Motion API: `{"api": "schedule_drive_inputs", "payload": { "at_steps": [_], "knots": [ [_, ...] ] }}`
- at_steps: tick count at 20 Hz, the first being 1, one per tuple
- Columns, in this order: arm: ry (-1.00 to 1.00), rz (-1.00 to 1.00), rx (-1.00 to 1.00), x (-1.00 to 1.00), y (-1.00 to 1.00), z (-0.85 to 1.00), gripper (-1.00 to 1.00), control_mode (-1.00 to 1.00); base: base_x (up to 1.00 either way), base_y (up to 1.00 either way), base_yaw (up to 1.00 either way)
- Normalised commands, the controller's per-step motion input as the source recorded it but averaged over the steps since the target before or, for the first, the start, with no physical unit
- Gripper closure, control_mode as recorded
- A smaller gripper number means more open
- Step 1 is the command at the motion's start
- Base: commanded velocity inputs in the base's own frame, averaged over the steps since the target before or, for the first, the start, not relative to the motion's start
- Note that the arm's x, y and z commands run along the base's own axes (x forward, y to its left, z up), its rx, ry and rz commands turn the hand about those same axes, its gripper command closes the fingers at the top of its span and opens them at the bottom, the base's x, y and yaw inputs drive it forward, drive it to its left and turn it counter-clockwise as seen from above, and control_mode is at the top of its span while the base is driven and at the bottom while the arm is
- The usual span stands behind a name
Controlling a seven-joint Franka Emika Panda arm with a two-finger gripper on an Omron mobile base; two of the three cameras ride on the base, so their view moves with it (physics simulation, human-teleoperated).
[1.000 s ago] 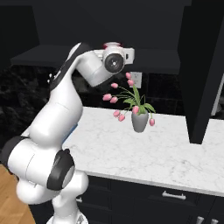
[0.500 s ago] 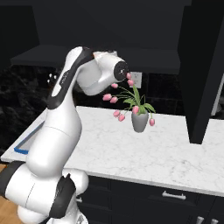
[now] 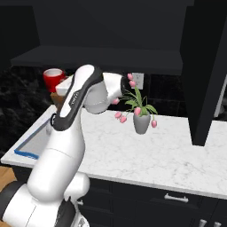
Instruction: Pick the kettle from the counter and place it on the tray. Then pick the mug from the cabinet and place it on the tray. Then close the cabinet doors.
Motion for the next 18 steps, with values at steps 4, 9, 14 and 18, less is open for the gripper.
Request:
{"api": "schedule_drive_inputs", "payload": {
  "at_steps": [4,9,14,18],
  "knots": [
    [0.03,0.43,-0.06,-0.63,0.63,-0.59,1.00,-1.00,0.00,0.00,0.00],
    [0.02,0.34,-0.04,-0.40,0.64,-0.73,1.00,-1.00,0.00,0.00,0.00],
    [0.00,0.16,-0.02,-0.10,0.51,-0.85,1.00,-1.00,0.00,0.00,0.00],
    [0.00,0.02,0.00,0.00,0.28,-0.85,1.00,-1.00,0.00,0.00,0.00]
  ]
}}
